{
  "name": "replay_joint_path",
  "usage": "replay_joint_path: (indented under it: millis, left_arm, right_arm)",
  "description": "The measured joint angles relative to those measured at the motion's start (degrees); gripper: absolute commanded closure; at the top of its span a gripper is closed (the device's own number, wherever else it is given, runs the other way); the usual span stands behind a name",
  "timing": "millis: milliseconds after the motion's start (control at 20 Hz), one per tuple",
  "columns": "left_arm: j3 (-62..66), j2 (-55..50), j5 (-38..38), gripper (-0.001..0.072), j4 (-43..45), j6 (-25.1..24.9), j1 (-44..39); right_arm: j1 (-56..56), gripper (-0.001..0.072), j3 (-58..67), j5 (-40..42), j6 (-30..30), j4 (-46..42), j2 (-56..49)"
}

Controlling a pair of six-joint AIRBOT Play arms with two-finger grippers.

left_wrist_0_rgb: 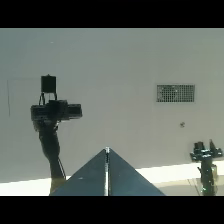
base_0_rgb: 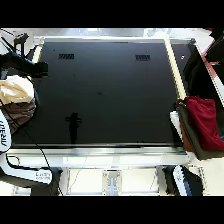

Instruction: Fold the shirts.

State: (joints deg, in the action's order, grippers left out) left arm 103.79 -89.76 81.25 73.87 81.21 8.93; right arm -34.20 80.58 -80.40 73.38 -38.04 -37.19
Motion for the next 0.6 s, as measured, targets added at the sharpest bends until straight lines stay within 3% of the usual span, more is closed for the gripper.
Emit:
replay_joint_path:
  millis: [600]
  left_arm:
    - [0.0,0.0,0.0,0.0696,0.0,0.0,0.0]
  right_arm:
    - [0.0,0.0263,0.0,-0.9,0.0,-0.6,0.0]
